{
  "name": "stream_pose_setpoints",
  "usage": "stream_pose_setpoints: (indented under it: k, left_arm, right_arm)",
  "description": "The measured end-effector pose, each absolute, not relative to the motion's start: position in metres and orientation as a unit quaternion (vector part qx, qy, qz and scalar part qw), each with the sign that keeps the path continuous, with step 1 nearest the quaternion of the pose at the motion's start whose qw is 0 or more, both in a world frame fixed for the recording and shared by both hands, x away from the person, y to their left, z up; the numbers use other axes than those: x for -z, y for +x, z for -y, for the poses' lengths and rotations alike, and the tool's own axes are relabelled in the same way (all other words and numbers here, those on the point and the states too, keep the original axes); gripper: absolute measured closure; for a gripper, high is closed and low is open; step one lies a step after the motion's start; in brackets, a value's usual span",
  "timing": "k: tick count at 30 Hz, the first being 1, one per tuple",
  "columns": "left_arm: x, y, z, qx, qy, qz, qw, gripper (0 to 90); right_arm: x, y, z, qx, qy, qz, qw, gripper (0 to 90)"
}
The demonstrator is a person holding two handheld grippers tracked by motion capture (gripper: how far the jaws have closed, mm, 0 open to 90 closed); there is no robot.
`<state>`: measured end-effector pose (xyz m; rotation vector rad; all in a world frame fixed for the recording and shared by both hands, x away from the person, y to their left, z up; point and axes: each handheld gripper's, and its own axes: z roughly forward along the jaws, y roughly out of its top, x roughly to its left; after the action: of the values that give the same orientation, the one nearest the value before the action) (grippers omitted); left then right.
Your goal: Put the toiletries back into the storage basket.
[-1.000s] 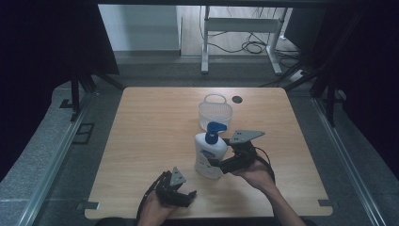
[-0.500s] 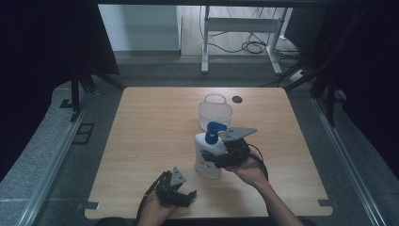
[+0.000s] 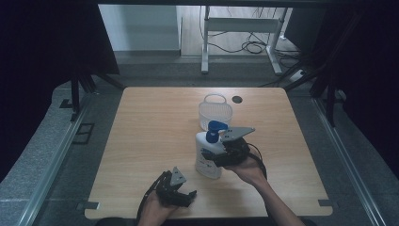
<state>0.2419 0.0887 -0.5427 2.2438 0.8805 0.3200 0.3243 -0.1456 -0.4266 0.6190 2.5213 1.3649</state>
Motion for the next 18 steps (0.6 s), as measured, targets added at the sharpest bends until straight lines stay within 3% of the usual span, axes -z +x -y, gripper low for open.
stream_pose_setpoints:
  k: [18]
  left_arm:
    - [0.543,0.242,-0.089,-0.123,0.865,-0.34,0.347,12.0]
  right_arm:
    - [0.411,0.346,0.157,-0.47,0.187,-0.858,0.088,37.9]
